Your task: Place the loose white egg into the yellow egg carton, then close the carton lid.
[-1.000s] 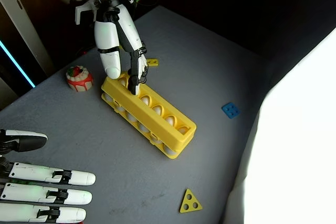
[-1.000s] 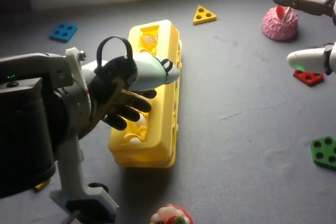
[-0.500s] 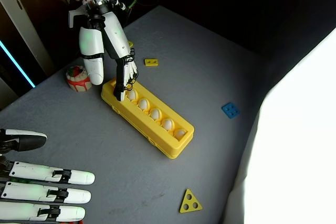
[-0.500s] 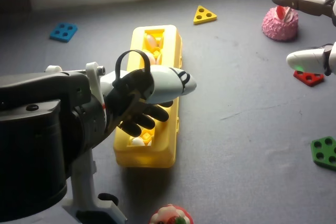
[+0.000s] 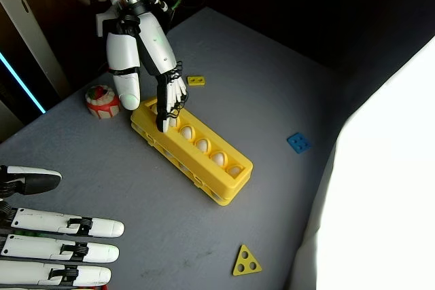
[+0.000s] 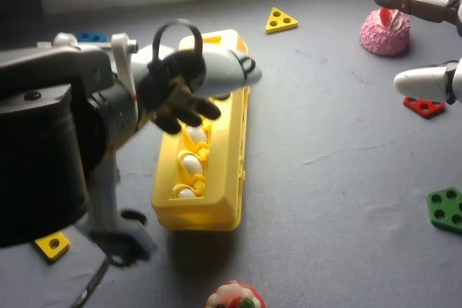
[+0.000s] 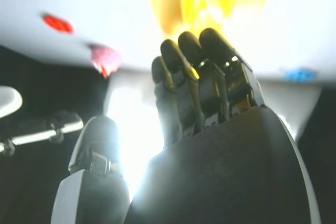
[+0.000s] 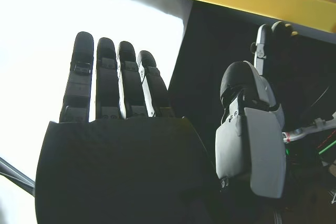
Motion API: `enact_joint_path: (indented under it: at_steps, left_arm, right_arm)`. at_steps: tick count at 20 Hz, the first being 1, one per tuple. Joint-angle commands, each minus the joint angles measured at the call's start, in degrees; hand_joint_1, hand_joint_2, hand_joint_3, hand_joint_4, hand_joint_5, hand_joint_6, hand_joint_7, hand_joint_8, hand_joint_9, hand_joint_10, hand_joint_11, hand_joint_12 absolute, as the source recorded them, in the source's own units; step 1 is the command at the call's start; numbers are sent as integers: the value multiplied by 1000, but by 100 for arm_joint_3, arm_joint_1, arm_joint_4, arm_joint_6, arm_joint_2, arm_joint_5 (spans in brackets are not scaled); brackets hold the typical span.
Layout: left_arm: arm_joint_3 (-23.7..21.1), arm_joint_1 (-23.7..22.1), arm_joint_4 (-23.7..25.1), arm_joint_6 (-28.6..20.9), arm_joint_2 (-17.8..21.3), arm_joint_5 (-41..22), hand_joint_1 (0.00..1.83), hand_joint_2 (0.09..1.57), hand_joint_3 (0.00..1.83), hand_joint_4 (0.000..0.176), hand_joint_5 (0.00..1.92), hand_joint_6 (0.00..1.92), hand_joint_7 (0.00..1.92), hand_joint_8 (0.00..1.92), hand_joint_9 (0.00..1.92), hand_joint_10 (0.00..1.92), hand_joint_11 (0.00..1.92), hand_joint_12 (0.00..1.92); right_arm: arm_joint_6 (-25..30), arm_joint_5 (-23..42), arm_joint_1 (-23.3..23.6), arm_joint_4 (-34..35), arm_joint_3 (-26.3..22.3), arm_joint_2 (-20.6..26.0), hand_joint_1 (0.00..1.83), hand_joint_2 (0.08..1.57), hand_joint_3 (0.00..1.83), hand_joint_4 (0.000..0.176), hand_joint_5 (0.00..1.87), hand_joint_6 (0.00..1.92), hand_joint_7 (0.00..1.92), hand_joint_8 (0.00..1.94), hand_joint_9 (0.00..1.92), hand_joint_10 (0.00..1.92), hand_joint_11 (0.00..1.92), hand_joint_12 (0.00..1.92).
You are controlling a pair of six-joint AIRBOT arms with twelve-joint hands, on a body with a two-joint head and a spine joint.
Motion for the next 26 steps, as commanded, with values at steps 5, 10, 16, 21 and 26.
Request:
enact_joint_path:
  at_steps: [5,10,16,21,26]
  left_arm:
    - [388,-214,812,784,157,620,290,1292,0,0,534,17,491,394,263,922,0,1585]
    - [1018,-236,852,2592,402,1869,83,1298,0,0,606,61,508,801,327,1208,23,1730]
    - [1508,-696,872,5152,533,2342,86,1284,0,0,833,1247,900,1590,791,1872,613,1921]
    - [1722,-852,276,6317,660,2754,1,1323,11,0,1079,1910,1218,1915,1221,1921,1163,1921]
    - [1567,-860,179,6315,748,2996,41,1323,5,0,1139,1921,1251,1921,1265,1921,1224,1921]
  right_arm:
    - [-13,697,34,28,-6,52,173,1157,0,0,190,7,204,4,231,20,0,745]
    - [-15,700,31,28,-6,52,169,1175,0,0,710,147,798,96,690,173,69,1313]
    - [-21,710,24,25,-6,55,108,1211,3,0,941,1476,1052,1400,822,1756,501,1917]
    - [-27,720,22,23,-6,56,139,1242,4,0,1110,1841,1261,1939,1280,1921,1217,1921]
    - [-30,728,20,21,-6,56,111,1261,4,0,1138,1884,1324,1941,1351,1921,1311,1921]
